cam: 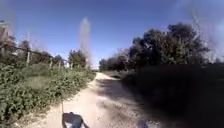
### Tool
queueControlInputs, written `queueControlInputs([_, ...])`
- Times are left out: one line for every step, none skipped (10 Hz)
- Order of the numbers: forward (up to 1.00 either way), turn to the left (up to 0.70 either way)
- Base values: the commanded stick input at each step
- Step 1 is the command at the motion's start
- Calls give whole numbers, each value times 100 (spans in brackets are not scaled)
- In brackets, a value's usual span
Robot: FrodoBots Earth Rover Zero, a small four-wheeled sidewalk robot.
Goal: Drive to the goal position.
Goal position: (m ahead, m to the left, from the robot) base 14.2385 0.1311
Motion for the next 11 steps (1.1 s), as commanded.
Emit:
queueControlInputs([50,0])
queueControlInputs([50,0])
queueControlInputs([50,0])
queueControlInputs([50,0])
queueControlInputs([50,0])
queueControlInputs([50,0])
queueControlInputs([50,0])
queueControlInputs([50,0])
queueControlInputs([50,0])
queueControlInputs([50,0])
queueControlInputs([50,0])
